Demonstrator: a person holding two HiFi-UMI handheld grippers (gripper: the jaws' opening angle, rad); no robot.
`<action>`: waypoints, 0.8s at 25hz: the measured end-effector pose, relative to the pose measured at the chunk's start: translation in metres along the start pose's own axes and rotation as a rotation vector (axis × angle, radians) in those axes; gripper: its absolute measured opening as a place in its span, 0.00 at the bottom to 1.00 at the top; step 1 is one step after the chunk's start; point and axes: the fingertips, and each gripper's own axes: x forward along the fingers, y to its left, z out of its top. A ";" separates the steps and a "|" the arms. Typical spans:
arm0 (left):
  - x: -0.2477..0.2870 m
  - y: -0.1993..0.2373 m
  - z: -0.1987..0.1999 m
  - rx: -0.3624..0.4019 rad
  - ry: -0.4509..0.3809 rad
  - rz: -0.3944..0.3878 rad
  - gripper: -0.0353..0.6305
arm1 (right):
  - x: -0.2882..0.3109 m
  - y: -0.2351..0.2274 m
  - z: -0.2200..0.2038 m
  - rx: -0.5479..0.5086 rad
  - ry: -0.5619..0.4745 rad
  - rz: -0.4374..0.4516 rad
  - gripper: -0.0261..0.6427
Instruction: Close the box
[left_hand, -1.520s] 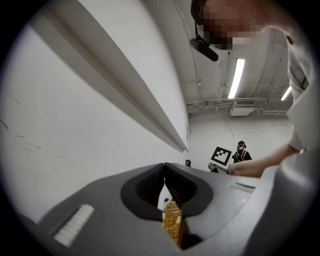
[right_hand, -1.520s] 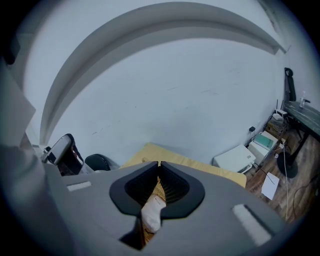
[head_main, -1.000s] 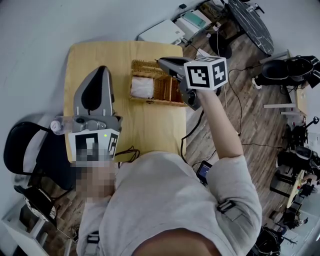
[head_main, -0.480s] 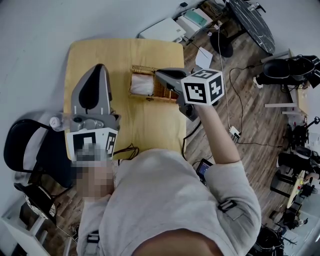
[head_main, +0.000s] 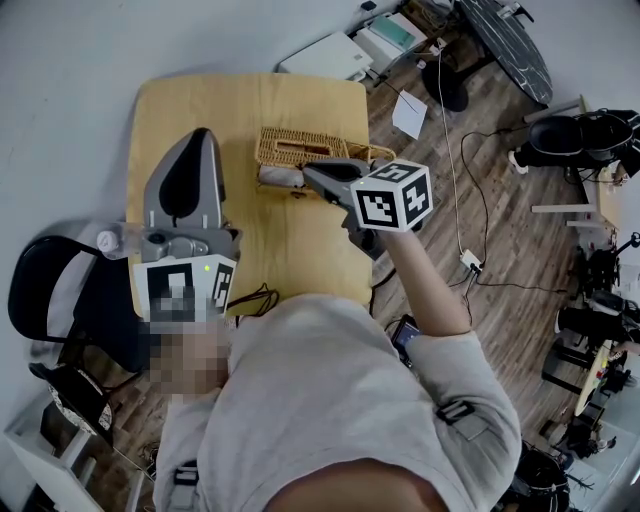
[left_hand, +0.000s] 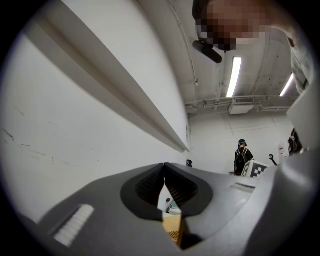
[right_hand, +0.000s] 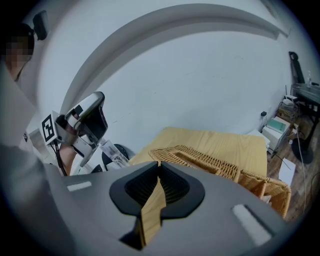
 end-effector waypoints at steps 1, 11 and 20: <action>0.000 0.000 0.000 0.001 0.001 0.000 0.14 | 0.001 0.000 -0.005 0.002 0.006 -0.001 0.07; -0.002 -0.004 -0.004 0.002 0.009 -0.003 0.14 | 0.017 -0.004 -0.040 0.021 0.051 -0.019 0.07; -0.003 -0.004 -0.006 0.005 0.014 0.000 0.14 | 0.030 -0.008 -0.058 0.012 0.097 -0.033 0.07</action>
